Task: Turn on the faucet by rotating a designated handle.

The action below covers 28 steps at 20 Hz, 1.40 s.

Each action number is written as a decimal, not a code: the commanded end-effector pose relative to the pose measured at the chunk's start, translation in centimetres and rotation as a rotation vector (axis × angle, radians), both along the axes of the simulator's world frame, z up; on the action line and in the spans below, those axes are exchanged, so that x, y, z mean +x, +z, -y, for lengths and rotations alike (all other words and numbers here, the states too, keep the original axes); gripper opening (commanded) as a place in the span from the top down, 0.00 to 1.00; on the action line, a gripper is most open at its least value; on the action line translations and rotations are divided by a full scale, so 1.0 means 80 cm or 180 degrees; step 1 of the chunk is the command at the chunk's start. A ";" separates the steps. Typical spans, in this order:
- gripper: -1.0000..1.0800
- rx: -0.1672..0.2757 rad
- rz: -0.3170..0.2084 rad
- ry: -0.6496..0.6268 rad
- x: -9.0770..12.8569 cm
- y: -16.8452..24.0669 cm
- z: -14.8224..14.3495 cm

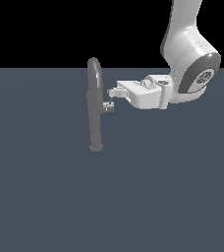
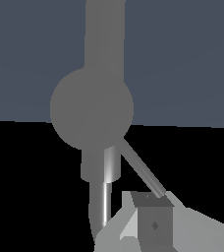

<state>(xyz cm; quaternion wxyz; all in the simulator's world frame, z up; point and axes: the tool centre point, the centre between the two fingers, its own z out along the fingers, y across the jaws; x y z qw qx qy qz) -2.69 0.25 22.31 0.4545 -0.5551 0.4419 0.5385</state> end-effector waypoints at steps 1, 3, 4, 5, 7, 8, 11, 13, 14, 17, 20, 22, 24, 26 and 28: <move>1.00 0.0002 -0.0053 0.0001 -0.012 -0.018 0.002; 1.00 0.0003 -0.0075 0.0000 -0.021 -0.032 0.004; 1.00 0.0003 -0.0086 0.0000 -0.026 -0.038 0.005; 1.00 0.0003 -0.0095 0.0000 -0.029 -0.044 0.006; 1.00 0.0011 0.0045 0.0018 -0.015 -0.013 0.003; 1.00 0.0010 0.0025 0.0015 -0.018 -0.022 0.003; 1.00 0.0007 -0.0033 0.0008 -0.024 -0.050 0.005; 1.00 0.0004 -0.0072 0.0003 -0.029 -0.068 0.006; 1.00 0.0003 -0.0091 0.0000 -0.031 -0.077 0.007; 1.00 0.0021 0.0045 0.0028 -0.019 -0.048 0.003; 1.00 0.0014 -0.0005 0.0018 -0.018 -0.070 0.003; 1.00 0.0010 -0.0037 0.0011 -0.018 -0.085 0.004; 1.00 0.0006 -0.0070 0.0005 -0.017 -0.100 0.004; 1.00 0.0004 -0.0086 0.0002 -0.017 -0.107 0.004; 1.00 0.0042 0.0087 0.0047 -0.005 -0.065 0.002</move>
